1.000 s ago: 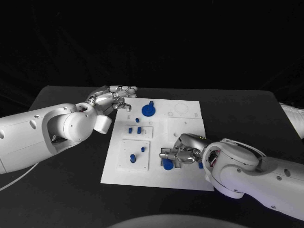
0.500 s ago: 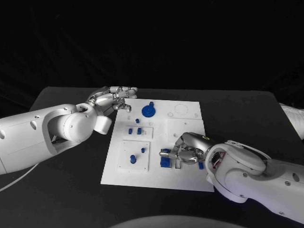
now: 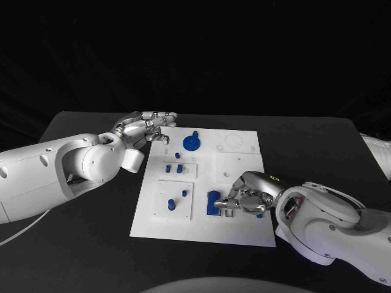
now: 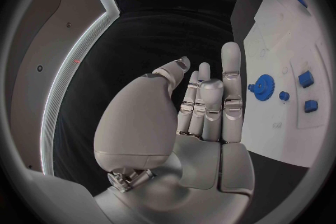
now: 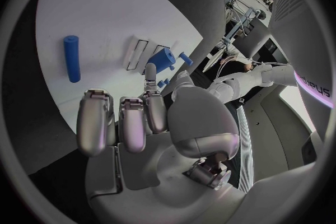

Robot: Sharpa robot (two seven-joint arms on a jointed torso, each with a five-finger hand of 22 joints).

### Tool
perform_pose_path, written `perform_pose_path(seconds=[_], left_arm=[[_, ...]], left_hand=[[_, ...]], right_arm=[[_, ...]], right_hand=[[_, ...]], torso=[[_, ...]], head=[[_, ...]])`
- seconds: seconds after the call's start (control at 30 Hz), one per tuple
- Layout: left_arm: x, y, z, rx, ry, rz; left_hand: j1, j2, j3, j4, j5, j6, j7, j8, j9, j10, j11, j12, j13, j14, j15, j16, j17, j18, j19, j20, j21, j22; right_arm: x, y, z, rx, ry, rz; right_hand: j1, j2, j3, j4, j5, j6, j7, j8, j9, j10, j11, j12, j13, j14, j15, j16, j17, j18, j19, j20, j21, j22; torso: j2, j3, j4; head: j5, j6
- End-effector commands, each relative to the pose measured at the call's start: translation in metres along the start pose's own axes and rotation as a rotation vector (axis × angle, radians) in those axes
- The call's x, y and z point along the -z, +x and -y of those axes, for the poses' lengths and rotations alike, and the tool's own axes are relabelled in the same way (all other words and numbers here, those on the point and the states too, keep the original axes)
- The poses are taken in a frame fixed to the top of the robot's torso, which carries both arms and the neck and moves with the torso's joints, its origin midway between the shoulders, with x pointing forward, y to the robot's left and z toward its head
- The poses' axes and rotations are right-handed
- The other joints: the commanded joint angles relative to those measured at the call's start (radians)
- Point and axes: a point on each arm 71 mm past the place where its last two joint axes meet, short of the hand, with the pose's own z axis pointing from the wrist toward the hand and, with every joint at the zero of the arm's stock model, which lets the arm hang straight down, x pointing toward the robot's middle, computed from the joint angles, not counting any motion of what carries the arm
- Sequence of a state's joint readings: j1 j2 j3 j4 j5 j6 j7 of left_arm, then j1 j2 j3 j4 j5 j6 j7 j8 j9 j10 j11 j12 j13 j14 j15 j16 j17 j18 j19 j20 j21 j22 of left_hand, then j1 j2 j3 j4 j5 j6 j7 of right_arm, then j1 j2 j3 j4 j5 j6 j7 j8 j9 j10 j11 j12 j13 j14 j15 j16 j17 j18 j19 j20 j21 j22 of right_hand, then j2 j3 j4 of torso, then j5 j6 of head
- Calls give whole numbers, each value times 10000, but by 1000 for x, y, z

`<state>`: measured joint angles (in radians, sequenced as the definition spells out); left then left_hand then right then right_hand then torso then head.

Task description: Assemble the parts on the task board

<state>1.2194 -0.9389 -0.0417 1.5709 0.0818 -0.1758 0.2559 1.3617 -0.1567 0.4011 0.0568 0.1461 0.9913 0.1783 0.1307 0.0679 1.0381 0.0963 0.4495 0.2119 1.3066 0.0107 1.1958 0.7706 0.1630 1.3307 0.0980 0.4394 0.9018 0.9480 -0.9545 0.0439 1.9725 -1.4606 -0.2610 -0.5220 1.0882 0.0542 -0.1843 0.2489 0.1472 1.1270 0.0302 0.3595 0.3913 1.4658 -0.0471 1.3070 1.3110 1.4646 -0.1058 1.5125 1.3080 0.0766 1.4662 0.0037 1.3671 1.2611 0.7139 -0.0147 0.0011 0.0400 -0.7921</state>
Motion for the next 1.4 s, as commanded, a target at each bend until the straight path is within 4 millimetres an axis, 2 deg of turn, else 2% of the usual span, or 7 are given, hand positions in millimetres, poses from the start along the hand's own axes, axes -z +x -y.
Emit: perform_pose_path(seconds=[0.03,0.17,0.43,0.6,0.9,1.1,1.4], left_arm=[[0,2,0,30,37,-232],[-1,3,0,35,30,-255],[-1,3,0,31,28,-242],[-1,3,0,33,28,-251],[-1,3,0,33,25,-247],[0,3,0,25,25,-241],[0,2,0,11,26,-227]], left_hand=[[-41,52,-28,-32,36,-51,-3,48,-1,-66,-6,35,12,-79,-9,-69,-9,166,-21,63,-43,-12],[-41,52,-28,-32,36,-51,-3,48,-1,-66,-6,35,12,-79,-9,-69,-9,166,-21,63,-43,-12],[-36,60,-23,-35,39,-57,-3,51,-1,-76,-7,45,13,-79,-8,-64,-2,166,-24,64,-46,-15],[-36,60,-23,-35,39,-57,-3,51,-1,-76,-7,45,13,-79,-8,-64,-2,166,-24,64,-46,-15],[-36,60,-23,-35,39,-57,-3,51,-1,-76,-7,45,13,-79,-8,-64,-2,166,-24,64,-46,-15],[-36,60,-23,-35,39,-57,-3,51,-1,-76,-7,45,13,-79,-8,-64,-2,166,-24,64,-46,-15],[-36,60,-23,-35,39,-57,-3,51,-1,-76,-7,45,13,-79,-8,-64,-2,166,-24,64,-46,-15]], right_arm=[[-1,3,-4,80,-365,-313],[-3,4,-5,155,-272,-276],[-8,5,-5,274,-44,-247],[-12,8,-8,374,0,-424],[-17,12,-8,695,236,-667],[-18,11,-5,963,430,-636],[-17,12,-3,933,500,-816]], right_hand=[[367,46,70,-191,-2,-39,-13,-44,30,192,36,-16,925,872,-17,35,1647,-112,151,-68,46,10],[681,132,173,-363,-105,-38,-15,-53,62,201,32,-10,947,872,-18,34,1649,-112,151,-70,47,16],[528,372,177,-162,-29,0,-23,-52,102,242,27,66,1014,880,-21,52,1685,-121,164,-72,73,59],[529,413,188,-143,1,14,-32,-46,112,258,22,103,1040,881,-25,56,1691,-125,171,-73,86,80],[852,386,266,-350,-7,24,-51,-44,153,278,2,122,1071,881,-43,53,1691,-124,171,-87,86,83],[1400,365,504,-783,-481,20,-70,-56,198,296,-17,145,1110,878,-59,46,1683,-124,169,-104,81,86],[1358,360,512,-784,-547,22,-53,-63,206,304,-7,158,1125,879,-56,47,1688,-126,170,-105,83,93]], torso=[[0,-7,11],[6,-14,40],[10,-24,22],[12,-7,22],[10,-15,27],[7,-10,13],[5,-5,22]], head=[[-20,15],[-52,15],[-26,18],[-9,2],[-4,-35],[9,-52],[20,-52]])
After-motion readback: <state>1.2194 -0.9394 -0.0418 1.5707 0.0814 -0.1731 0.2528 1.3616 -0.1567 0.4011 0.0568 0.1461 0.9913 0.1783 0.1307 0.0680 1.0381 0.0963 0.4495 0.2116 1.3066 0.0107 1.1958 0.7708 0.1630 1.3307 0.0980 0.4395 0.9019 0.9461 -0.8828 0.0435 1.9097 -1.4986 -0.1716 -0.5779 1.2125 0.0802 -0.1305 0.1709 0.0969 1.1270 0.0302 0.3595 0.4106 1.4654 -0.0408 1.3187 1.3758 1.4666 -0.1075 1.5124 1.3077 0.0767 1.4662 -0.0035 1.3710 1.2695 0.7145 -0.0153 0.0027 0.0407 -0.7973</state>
